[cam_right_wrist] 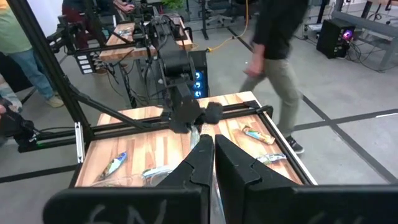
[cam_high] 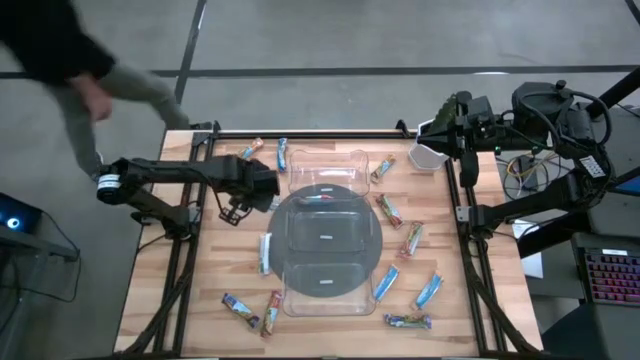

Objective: Pick and place Granola Bars by type
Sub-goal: Put the red granola bar into the top transparent bin

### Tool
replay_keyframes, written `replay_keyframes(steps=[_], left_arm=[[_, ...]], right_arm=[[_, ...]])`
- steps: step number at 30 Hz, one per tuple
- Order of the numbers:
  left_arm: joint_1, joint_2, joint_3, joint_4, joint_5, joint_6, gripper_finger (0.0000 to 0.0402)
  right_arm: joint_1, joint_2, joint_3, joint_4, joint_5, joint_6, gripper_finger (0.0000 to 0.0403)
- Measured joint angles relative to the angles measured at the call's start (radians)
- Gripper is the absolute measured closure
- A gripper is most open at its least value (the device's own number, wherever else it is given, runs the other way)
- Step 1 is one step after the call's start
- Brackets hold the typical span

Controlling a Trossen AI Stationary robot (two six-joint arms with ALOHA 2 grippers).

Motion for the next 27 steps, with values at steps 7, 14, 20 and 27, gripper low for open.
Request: replay_keyframes(steps=[7,14,20,27], left_arm=[[0.043,0.004,0.141,0.065,-0.140,-0.007,0.0325],[0.140,0.007,0.188,0.314,-0.050,-0.047,0.0325],[0.205,0.079,0.204,0.479,0.066,-0.098,0.0326],[0.215,0.226,0.227,0.588,0.092,-0.085,0.0326]], right_arm=[[0.000,0.000,0.000,0.000,0.000,-0.010,0.0394],[0.000,0.000,0.000,0.000,-0.001,-0.003,0.0394],[0.000,0.000,0.000,0.000,-0.001,0.008,0.0394],[0.000,0.000,0.000,0.000,-0.001,0.025,0.0394]])
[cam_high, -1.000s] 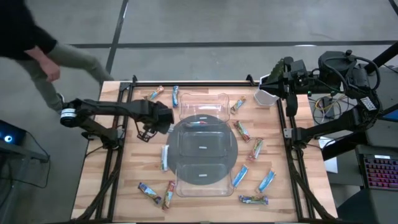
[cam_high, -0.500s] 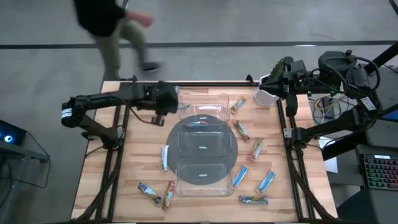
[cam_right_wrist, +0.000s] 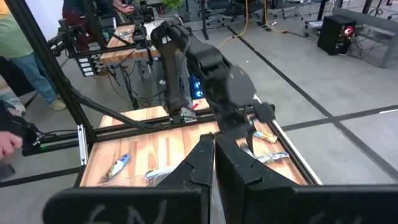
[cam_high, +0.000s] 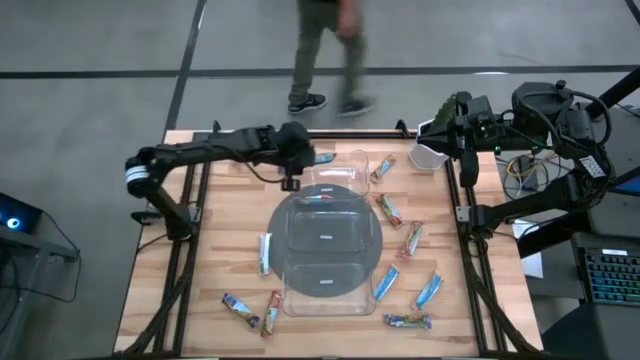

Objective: Pick and place Granola Bars by type
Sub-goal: Put the red granola bar into the top transparent bin

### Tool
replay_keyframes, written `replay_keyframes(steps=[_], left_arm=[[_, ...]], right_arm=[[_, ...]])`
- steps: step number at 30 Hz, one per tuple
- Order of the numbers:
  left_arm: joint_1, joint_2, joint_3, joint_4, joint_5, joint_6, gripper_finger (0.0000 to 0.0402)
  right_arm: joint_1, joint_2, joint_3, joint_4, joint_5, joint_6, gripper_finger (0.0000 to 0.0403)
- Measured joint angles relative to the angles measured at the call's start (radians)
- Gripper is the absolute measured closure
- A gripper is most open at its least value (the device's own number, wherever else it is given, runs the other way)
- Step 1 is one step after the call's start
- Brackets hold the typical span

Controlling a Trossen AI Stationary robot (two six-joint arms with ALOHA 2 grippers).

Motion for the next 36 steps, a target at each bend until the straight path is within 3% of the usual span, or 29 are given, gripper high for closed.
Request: replay_keyframes(steps=[7,14,21,27,36], left_arm=[[0.000,0.119,0.077,0.005,-0.003,-0.005,0.0314],[-0.002,0.171,0.185,-0.015,-0.005,0.000,0.0256],[-0.002,0.187,0.281,-0.221,-0.027,-0.011,0.0241],[-0.004,0.126,0.284,-0.325,-0.004,-0.118,0.0242],[-0.046,-0.082,0.283,-0.474,0.069,-0.322,0.0243]], right_arm=[[0.000,0.000,0.000,0.000,0.000,0.000,0.0394],[0.000,0.000,0.000,0.000,0.000,-0.002,0.0394],[0.000,0.000,0.000,-0.002,0.001,-0.027,0.0394],[0.000,0.000,0.000,-0.003,0.001,-0.033,0.0394],[0.000,0.000,0.000,-0.004,0.001,-0.061,0.0394]])
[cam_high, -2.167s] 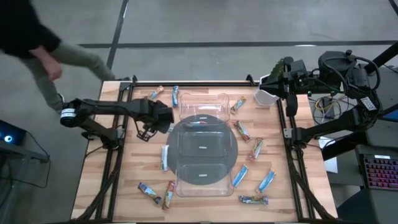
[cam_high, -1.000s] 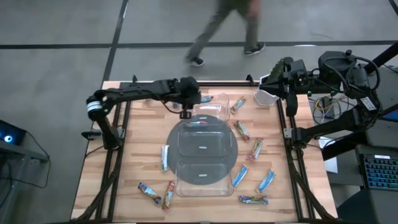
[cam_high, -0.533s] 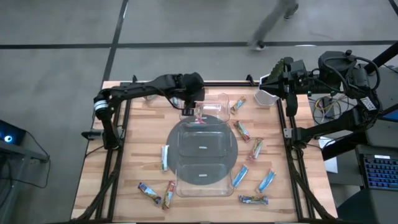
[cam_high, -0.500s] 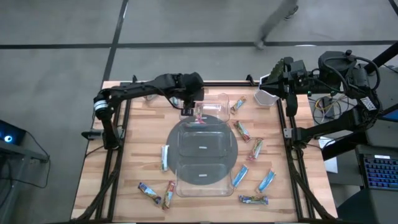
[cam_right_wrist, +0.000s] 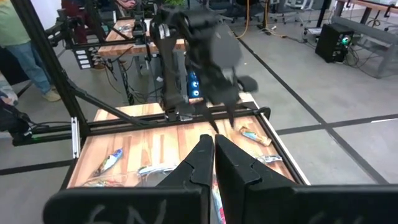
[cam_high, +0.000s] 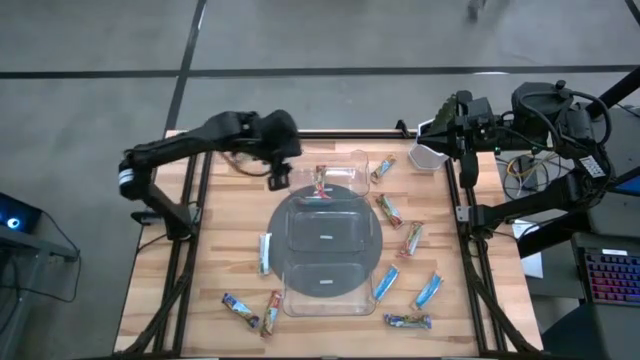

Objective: Pick and place Granola Bars by type
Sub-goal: Put the red granola bar into the top transparent bin

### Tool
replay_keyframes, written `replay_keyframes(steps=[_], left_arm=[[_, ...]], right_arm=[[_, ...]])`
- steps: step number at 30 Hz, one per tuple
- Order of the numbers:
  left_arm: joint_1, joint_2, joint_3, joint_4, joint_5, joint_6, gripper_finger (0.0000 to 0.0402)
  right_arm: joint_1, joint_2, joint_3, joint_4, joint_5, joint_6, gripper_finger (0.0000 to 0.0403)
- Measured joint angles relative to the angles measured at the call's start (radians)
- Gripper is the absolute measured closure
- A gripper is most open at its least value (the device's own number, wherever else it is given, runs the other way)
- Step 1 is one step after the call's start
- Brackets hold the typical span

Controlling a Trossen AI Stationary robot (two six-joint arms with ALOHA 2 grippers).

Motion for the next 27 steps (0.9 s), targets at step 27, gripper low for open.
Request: replay_keyframes(steps=[27], left_arm=[[-0.637,-0.156,-0.008,-0.192,0.143,-0.871,0.0243]], right_arm=[[0.000,0.000,0.000,0.001,0.000,0.000,0.0394]])
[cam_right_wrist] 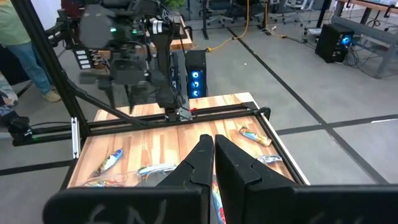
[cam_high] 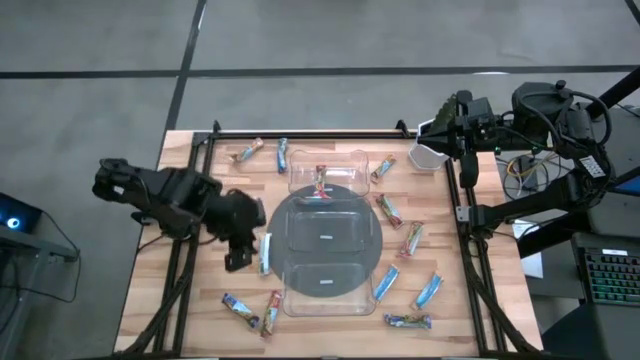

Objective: Pick and place Granola Bars by type
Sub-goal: Put the red granola bar into the top transparent bin

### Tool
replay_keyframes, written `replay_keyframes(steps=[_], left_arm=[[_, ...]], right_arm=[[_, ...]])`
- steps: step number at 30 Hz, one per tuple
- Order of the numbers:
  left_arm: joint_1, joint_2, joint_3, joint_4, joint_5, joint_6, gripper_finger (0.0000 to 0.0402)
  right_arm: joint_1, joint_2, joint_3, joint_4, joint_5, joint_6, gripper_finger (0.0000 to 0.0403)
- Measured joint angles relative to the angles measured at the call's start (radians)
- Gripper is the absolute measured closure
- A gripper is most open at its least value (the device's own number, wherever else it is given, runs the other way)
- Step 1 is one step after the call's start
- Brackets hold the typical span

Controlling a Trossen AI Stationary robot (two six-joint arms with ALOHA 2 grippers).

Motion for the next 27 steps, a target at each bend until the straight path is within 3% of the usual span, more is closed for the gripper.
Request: replay_keyframes(steps=[8,18,27], left_arm=[[-0.106,0.040,0.000,0.019,-0.006,-0.269,0.0243],[-0.114,0.131,0.000,0.019,-0.017,-0.251,0.0243],[-0.151,0.279,0.000,0.032,0.051,-0.374,0.0243]], right_arm=[[0.000,0.000,0.000,-0.002,0.000,-0.001,0.0394],[0.000,0.000,-0.001,-0.005,-0.001,-0.008,0.0394],[0.000,0.000,-0.001,-0.005,-0.002,-0.008,0.0394]])
